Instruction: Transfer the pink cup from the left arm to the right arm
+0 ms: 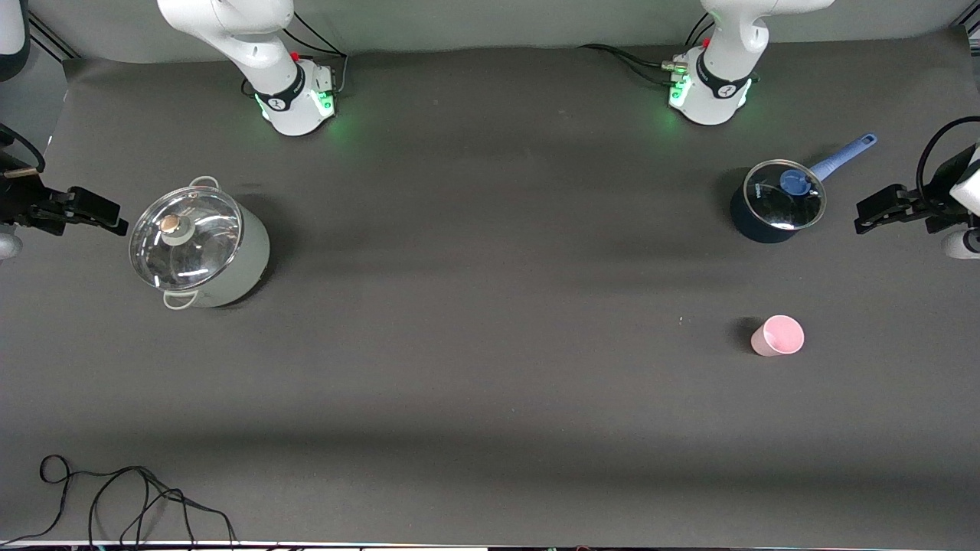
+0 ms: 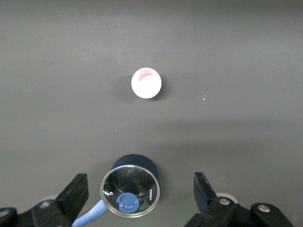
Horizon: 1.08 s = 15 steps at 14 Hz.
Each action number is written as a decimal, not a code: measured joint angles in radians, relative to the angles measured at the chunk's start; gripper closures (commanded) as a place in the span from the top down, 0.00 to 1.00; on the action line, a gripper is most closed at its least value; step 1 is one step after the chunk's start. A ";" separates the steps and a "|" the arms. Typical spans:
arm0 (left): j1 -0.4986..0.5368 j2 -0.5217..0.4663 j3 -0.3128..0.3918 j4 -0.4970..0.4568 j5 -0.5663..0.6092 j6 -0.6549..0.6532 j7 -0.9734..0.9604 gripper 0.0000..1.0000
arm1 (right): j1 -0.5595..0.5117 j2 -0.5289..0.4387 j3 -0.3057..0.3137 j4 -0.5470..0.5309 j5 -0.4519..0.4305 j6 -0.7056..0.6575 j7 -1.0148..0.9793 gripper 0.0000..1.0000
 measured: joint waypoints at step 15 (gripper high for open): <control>0.001 0.002 0.004 0.013 -0.002 -0.041 0.027 1.00 | 0.000 0.000 -0.004 0.000 0.000 0.000 0.000 1.00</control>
